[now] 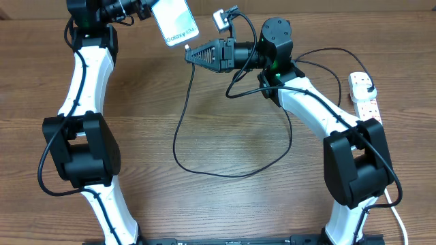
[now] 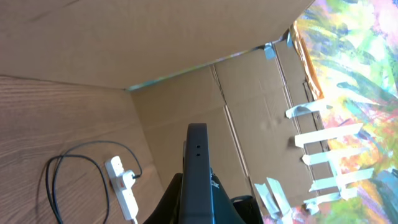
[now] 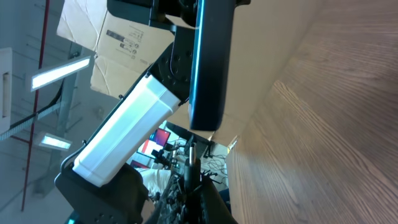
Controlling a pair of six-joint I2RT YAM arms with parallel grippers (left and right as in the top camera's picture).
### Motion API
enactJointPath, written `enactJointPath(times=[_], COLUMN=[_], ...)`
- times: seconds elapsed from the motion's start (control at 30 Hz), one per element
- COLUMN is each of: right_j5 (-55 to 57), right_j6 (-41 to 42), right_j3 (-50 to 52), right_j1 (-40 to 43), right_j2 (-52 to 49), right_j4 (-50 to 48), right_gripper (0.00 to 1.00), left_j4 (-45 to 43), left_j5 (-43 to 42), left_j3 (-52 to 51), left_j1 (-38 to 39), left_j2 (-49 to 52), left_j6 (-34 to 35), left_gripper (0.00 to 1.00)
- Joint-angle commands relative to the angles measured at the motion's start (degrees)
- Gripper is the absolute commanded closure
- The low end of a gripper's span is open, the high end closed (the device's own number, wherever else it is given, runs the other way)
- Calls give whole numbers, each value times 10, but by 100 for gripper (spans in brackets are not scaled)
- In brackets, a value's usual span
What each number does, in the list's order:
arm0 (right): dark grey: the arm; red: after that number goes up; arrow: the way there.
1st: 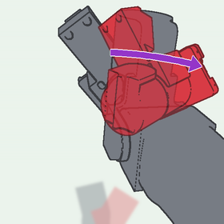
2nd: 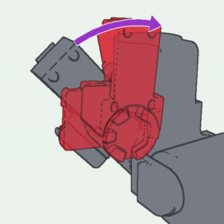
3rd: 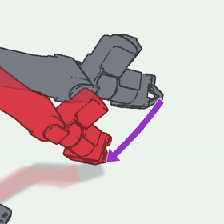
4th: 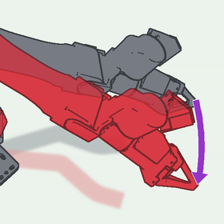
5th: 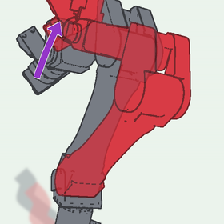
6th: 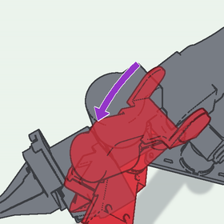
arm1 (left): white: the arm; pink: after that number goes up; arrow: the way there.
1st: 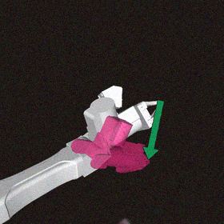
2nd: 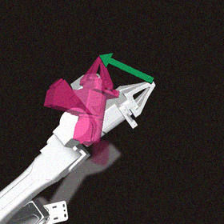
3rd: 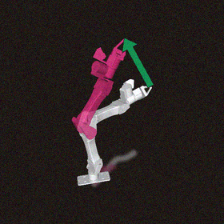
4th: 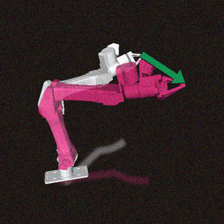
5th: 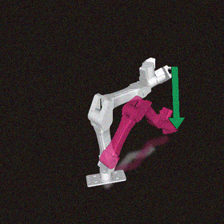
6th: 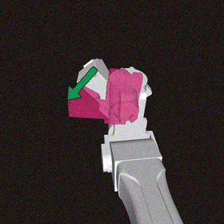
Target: Plug charger to phone and switch on socket
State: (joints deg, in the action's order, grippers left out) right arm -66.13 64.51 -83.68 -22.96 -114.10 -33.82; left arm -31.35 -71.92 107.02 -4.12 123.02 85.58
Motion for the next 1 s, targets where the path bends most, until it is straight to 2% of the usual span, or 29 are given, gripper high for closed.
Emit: enactJointPath(times=[0.0,0.97], right_j5=[18,21], right_j6=[10,15], right_j3=[-13,-13], right_j1=[2,2], right_j2=[-1,-1], right_j4=[-4,-20], right_gripper=[96,96], left_j4=[-6,-6], left_j5=[-12,-14], left_j3=[11,11], left_j1=[0,9], left_j2=[-9,-9], left_j6=[10,18], left_gripper=[96,96])
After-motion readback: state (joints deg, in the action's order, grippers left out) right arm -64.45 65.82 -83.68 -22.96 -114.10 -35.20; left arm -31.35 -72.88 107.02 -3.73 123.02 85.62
